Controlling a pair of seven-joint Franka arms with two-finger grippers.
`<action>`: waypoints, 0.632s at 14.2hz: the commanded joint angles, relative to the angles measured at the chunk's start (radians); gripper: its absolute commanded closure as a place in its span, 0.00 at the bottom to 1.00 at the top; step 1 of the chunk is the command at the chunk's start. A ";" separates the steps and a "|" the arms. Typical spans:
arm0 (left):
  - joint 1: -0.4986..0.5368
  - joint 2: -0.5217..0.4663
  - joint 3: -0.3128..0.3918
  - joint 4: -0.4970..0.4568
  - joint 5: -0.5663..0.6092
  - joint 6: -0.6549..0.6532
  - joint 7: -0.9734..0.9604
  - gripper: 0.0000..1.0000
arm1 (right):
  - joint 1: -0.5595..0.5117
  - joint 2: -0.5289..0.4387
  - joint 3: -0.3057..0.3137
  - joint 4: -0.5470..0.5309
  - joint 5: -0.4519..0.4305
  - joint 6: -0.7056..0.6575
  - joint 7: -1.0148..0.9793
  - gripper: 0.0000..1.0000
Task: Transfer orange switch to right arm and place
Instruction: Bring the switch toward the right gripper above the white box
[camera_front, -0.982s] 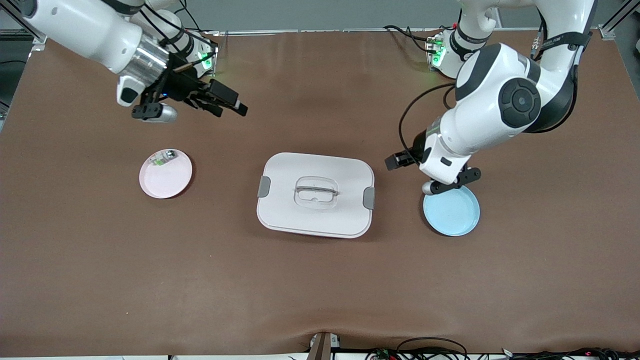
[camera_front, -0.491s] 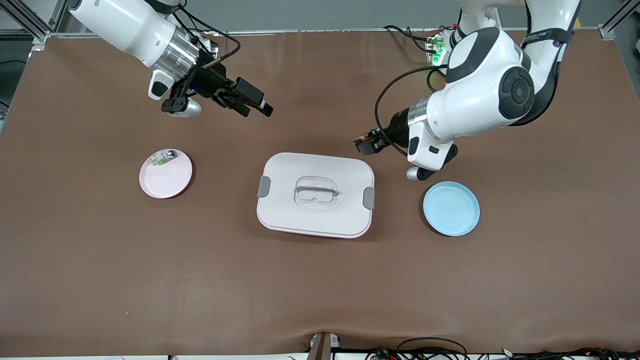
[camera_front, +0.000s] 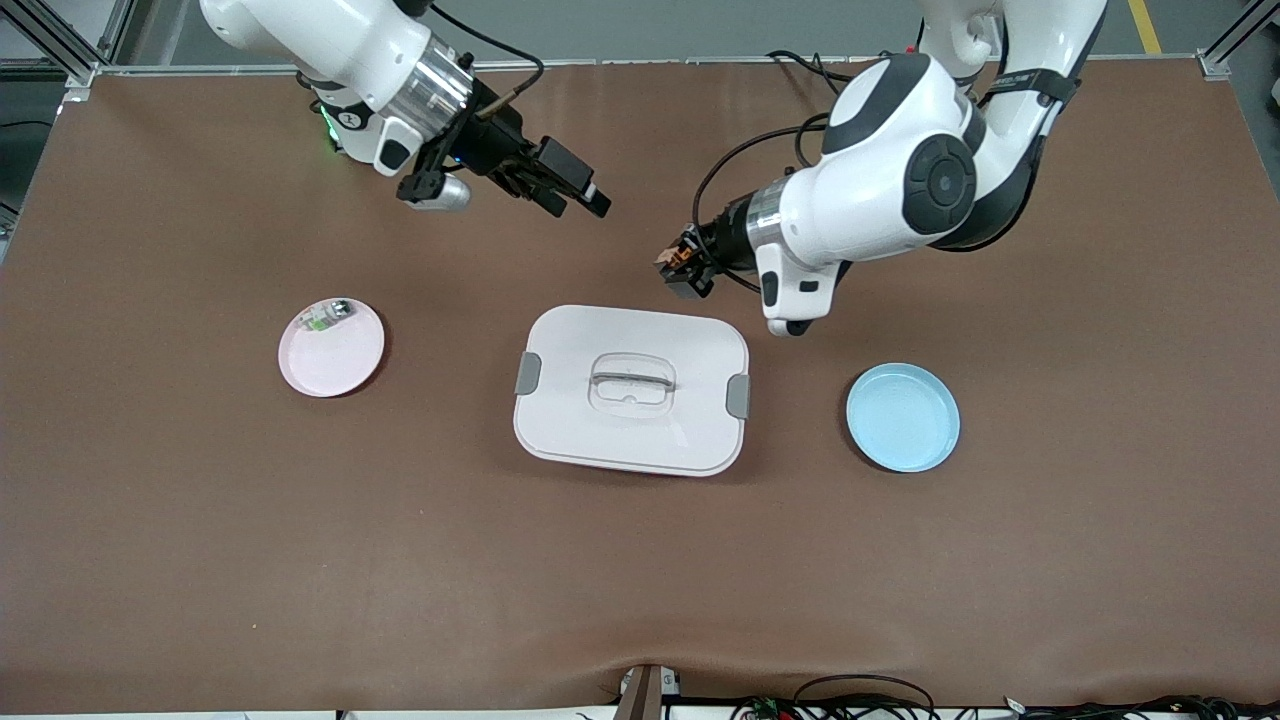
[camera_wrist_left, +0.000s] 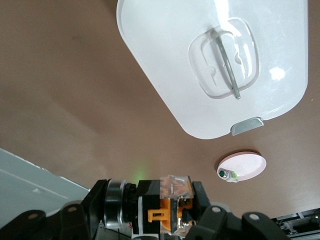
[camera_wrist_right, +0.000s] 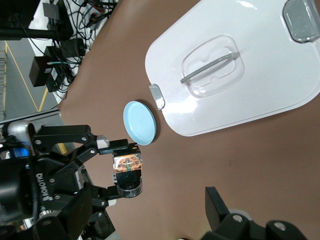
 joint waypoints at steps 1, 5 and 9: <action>-0.003 0.018 -0.004 0.044 -0.016 -0.007 -0.057 1.00 | 0.027 0.039 -0.009 0.018 0.012 0.012 0.004 0.00; -0.023 0.029 -0.002 0.064 -0.014 0.004 -0.131 1.00 | 0.050 0.125 -0.008 0.108 0.018 0.007 0.083 0.00; -0.040 0.038 -0.002 0.066 -0.014 0.027 -0.156 1.00 | 0.052 0.142 -0.009 0.139 0.016 0.007 0.076 0.00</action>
